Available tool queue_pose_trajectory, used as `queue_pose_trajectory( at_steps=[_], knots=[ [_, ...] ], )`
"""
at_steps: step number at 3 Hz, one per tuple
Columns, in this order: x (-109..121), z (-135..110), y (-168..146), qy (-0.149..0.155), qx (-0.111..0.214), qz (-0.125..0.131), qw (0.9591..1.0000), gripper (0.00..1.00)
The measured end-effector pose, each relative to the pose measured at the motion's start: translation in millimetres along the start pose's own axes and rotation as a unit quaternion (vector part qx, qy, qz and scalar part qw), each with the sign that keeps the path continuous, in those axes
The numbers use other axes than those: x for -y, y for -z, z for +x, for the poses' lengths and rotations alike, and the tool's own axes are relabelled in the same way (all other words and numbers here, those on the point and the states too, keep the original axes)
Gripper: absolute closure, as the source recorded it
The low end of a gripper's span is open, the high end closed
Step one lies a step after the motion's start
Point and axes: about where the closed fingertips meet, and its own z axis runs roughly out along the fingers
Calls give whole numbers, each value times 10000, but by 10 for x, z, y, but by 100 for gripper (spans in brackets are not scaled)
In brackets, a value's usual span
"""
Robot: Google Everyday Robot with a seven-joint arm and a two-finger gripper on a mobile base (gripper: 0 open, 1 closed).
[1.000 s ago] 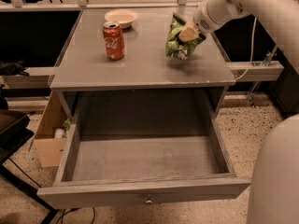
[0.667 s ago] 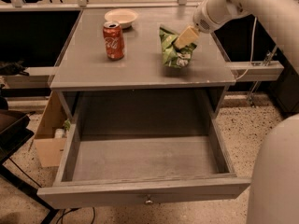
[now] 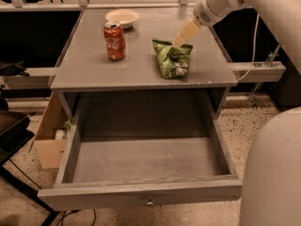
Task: Pick green jalapeno chip bag from top drawer and place on counter
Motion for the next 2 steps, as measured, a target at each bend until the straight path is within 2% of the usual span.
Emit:
queue_pose_trajectory(
  at_steps=[1,2],
  knots=[
    [102,-59,137,-25,93,133,9999,0],
    [183,-19,582,-346,462,378,9976,0]
  ],
)
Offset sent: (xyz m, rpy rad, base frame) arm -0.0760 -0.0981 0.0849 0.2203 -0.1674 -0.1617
